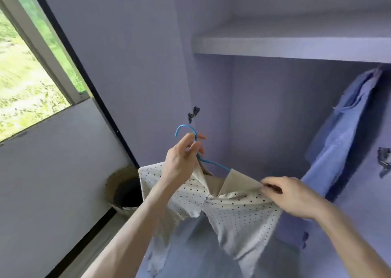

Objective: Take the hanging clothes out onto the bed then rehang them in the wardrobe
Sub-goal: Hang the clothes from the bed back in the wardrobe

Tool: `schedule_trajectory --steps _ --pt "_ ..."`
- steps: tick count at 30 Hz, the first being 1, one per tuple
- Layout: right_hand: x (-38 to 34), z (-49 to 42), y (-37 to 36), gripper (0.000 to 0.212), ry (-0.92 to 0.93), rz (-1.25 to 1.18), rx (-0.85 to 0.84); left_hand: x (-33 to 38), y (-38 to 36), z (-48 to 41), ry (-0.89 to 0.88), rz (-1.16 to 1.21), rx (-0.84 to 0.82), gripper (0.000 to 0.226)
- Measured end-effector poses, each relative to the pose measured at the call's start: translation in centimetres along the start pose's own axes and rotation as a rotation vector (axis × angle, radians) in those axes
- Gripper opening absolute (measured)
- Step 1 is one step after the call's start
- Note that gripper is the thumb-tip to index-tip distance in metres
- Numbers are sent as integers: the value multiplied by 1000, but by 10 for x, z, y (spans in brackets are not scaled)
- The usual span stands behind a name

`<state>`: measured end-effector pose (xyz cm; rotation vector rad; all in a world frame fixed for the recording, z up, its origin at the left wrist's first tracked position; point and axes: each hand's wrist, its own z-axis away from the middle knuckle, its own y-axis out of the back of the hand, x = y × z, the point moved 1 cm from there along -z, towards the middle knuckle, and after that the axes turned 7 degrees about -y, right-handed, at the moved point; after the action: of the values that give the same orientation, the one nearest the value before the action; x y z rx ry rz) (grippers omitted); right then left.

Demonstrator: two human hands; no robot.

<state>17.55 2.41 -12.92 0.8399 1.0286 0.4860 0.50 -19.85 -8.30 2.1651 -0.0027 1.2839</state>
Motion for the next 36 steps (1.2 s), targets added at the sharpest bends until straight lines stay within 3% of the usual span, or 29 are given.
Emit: schedule_trajectory --steps 9,13,19,25,30,33,36 --pt "-5 -13 23 20 -39 45 137 -14 -37 -78 -88 -172 -103 15" --pt "-17 -30 26 20 -56 29 77 -13 -53 -108 -163 -224 -125 15" --pt "-23 -56 4 16 -69 -334 -34 -39 -67 -143 -105 -270 -221 19" --pt "-35 -76 -10 19 -54 -541 -71 -83 -69 -156 60 -211 -557 36" --pt "-40 -82 -13 16 -88 -656 -55 -94 -63 -164 36 -149 -486 31" --pt "-39 -85 -14 16 -126 -462 50 -95 -68 -171 37 -117 -387 29" --pt "-31 -83 -15 21 -271 65 281 -101 -72 -170 11 -210 -385 32"
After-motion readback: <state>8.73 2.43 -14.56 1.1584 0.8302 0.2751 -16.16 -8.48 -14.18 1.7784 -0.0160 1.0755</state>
